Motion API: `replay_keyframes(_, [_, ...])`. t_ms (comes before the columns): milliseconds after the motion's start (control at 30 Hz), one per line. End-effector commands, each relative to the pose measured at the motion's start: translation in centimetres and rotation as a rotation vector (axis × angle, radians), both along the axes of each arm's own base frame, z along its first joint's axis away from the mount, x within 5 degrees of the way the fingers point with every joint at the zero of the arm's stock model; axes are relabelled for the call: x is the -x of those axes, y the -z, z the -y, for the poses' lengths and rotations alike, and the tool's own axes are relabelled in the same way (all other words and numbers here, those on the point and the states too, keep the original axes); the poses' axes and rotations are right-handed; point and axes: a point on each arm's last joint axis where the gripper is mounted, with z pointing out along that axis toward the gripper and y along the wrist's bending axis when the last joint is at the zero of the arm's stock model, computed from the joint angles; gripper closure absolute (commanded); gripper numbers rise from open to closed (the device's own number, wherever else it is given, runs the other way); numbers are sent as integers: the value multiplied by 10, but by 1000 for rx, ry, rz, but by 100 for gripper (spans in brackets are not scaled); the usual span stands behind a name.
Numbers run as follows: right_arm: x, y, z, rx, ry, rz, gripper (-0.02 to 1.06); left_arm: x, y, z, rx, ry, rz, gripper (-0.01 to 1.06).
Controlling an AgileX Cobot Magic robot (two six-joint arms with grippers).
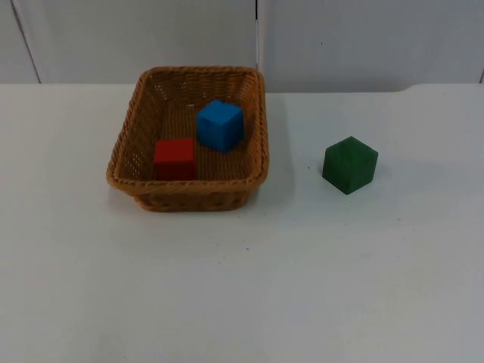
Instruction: Pick up one cube with each hand and place exactly two cubes into the same basket, leaving the remaining cube outside.
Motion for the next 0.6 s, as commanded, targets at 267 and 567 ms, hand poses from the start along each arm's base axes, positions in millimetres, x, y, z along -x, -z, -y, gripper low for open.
replay_keyframes(267, [0, 2, 0, -1, 9, -3, -1, -1, 1, 0, 3, -131, 9, 0])
replay_keyframes(567, [0, 2, 0, -1, 9, -3, -1, -1, 1, 1, 2, -220, 9, 0])
